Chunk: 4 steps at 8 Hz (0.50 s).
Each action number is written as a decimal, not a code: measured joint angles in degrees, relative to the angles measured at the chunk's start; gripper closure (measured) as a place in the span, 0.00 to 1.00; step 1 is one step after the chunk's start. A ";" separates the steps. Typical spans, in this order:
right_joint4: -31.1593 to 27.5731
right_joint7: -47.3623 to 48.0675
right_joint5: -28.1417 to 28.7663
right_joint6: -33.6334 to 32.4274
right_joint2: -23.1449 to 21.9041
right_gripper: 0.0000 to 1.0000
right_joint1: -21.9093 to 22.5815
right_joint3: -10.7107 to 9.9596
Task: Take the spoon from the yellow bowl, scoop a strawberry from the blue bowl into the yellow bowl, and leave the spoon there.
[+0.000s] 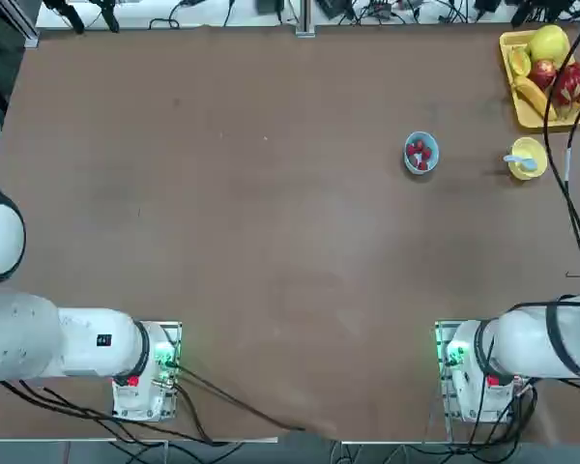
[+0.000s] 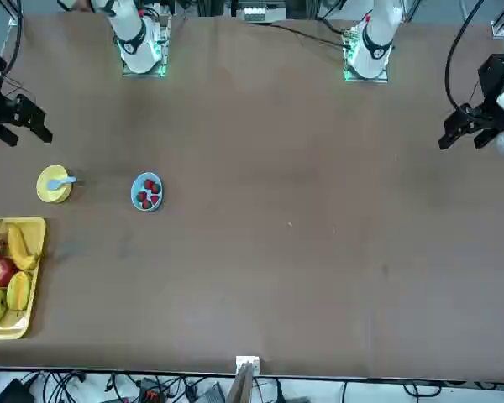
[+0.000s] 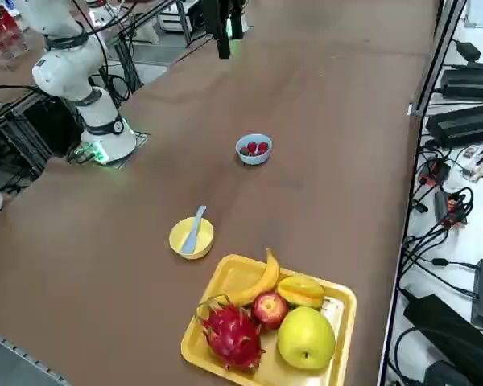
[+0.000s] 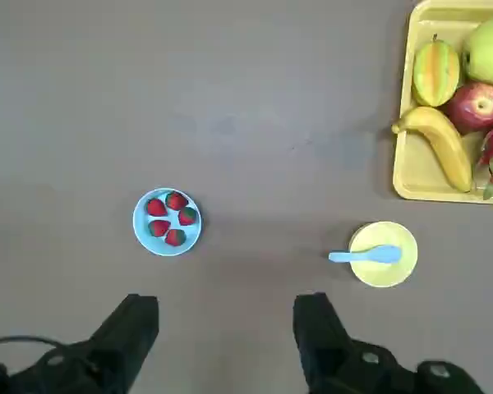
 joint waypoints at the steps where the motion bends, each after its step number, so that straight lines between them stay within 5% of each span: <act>1: 0.03 0.03 0.00 0.02 0.00 0.00 0.00 0.00; 4: 0.03 3.01 -1.33 0.00 0.47 0.00 1.72 0.23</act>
